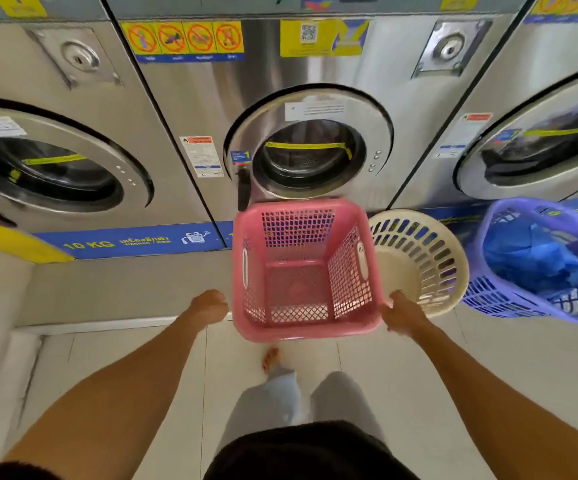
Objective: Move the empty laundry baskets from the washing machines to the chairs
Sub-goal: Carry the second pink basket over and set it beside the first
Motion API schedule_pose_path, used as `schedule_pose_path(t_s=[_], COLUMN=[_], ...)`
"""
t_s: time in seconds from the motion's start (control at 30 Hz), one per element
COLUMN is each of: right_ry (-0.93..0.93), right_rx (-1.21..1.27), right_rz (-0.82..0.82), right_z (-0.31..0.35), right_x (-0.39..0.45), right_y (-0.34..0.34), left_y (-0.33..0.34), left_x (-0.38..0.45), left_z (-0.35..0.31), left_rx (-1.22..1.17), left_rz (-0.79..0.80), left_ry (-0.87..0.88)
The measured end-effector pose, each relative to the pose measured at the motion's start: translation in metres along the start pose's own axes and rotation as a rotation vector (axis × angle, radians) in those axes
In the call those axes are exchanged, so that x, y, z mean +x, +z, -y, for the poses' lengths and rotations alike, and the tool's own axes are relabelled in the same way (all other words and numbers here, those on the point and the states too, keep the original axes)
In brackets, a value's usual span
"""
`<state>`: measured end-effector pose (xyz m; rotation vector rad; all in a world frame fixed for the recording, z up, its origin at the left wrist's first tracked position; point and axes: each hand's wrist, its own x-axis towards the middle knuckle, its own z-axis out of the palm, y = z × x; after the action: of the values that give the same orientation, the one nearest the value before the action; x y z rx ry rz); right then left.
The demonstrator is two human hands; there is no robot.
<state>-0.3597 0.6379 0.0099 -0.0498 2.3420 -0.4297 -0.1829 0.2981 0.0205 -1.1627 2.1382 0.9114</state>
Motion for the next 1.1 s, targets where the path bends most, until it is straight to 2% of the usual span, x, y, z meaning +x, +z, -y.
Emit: schedule_pose_path(t_s=[0.2,0.37,0.53,0.77,0.9,1.0,1.1], right_ry=[0.054,-0.016,0.002,-0.053,-0.031,-0.103,-0.16], right_rx=[-0.01,-0.069,-0.094,-0.084,-0.142,-0.184,-0.196], right_rz=[-0.021,-0.036,-0.069,-0.111,-0.134,-0.091,-0.064], right_z=[0.013,0.033,0.044,0.038,0.021,-0.002,0.004], right_x=[0.047,0.088,0.135,0.194,0.203,0.21,0.189], right_y=[-0.016,-0.009,-0.002,0.017,0.023,0.025,0.015], left_y=[-0.016,-0.005,0.013,0.041,0.042,0.041,0.046], left_x=[0.033,0.061,0.1,0.144,0.152,0.147,0.129], left_z=[-0.04,-0.048,-0.051,-0.059,-0.047,-0.036,-0.037], left_rx=[-0.085,-0.126,-0.086,-0.191,-0.146,-0.109,-0.081], left_rz=[0.053,0.068,-0.021,-0.152,-0.182,-0.16,-0.198], left_ry=[0.039,-0.022,-0.036,0.045,0.02,-0.023,-0.102])
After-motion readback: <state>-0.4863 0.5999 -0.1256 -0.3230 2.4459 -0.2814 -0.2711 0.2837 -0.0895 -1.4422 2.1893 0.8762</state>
